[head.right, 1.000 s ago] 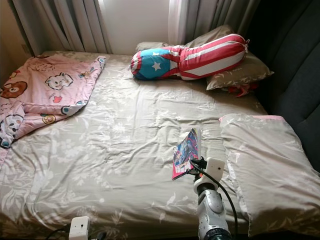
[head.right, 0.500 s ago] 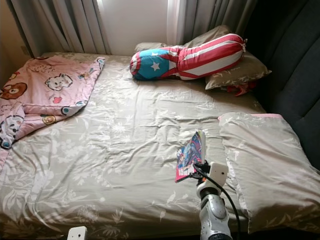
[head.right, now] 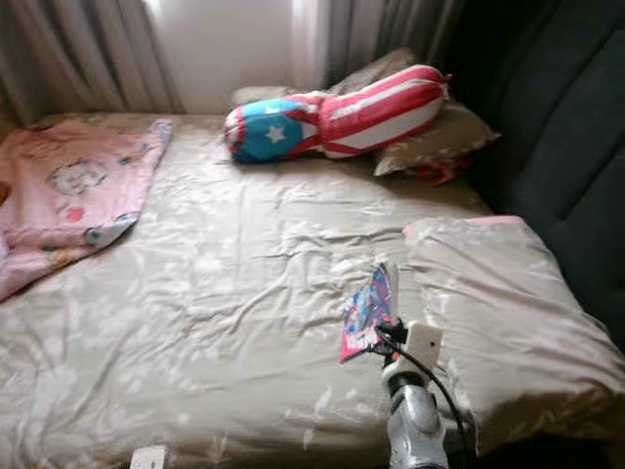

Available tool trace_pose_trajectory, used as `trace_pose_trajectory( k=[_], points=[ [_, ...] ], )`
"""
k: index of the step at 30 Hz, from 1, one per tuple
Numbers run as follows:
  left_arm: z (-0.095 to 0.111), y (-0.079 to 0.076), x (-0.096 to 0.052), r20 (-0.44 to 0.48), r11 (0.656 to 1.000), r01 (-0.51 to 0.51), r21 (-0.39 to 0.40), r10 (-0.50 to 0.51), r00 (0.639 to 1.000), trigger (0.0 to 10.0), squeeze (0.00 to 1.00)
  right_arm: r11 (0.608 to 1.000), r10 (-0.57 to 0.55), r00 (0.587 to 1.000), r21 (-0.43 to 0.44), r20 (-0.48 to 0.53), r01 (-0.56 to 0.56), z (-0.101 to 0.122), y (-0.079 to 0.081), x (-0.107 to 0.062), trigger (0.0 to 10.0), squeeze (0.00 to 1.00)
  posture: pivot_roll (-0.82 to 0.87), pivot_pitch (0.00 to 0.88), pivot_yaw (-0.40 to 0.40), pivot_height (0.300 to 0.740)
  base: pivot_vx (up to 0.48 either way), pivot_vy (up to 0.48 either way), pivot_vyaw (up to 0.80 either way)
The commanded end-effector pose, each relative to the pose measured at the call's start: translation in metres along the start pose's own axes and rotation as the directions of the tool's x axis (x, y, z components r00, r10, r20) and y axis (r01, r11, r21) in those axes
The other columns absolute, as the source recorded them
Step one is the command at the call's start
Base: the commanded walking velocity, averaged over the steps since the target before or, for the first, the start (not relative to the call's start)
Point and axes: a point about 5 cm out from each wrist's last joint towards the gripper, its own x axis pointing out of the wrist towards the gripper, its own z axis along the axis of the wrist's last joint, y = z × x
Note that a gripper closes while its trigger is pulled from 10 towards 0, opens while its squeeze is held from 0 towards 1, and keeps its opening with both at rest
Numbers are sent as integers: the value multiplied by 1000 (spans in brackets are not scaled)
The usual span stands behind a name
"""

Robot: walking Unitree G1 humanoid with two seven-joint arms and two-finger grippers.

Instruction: Clean up the room

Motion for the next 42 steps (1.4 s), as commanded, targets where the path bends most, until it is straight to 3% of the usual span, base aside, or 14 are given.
trace_pose_trajectory(
  k=[1,9,22,23,24,25,26,32,36,39,42],
  points=[
    [-7,-4,-1,-31,1000,22,12,-22,999,10000,0,1000,16,997,-19,80,-14,18,2,7,10000,0,-57,0,-13,740,0,0,0],
    [-4,-5,-1,-8,999,32,8,-32,999,10000,0,1000,20,997,-23,78,-18,19,1,8,10000,0,-62,0,-12,740,0,0,0],
    [19,-9,1,156,994,48,-93,-33,987,10000,0,1000,21,995,-7,102,-20,31,1,16,10000,0,-52,0,-9,740,0,0,0],
    [63,-15,6,314,994,76,-75,-48,948,10000,0,1000,29,993,-10,112,-28,33,2,17,10000,0,-48,0,-8,740,0,0,0],
    [132,-25,3,535,993,110,-30,-78,841,10000,0,999,41,991,-21,125,-39,37,3,18,10000,0,-48,0,-6,740,0,0,0],
    [132,-25,3,535,993,110,-30,-78,841,10000,0,999,41,991,-21,125,-39,37,3,18,10000,0,-48,0,-6,740,0,0,0],
    [158,-22,-1,593,996,91,11,-80,801,10000,0,998,58,988,-41,144,-52,41,4,18,10000,0,-57,0,0,740,0,0,0],
    [189,-19,-10,685,995,91,38,-92,722,10000,0,995,64,969,-88,240,-44,60,0,18,10000,0,-84,0,10,740,0,0,0],
    [193,-18,-12,703,995,87,39,-89,705,10000,0,993,64,963,-113,261,-35,65,-4,17,10000,0,-95,0,16,740,0,0,0],
    [189,-16,-13,706,996,72,56,-90,702,10000,0,993,47,961,-119,272,-15,66,-9,15,10000,0,-85,0,7,740,0,0,0],
    [181,-12,-13,711,998,52,23,-53,701,10000,0,996,36,949,-94,312,-7,72,-14,11,10000,0,-78,0,-23,740,0,0,0]
  ],
)
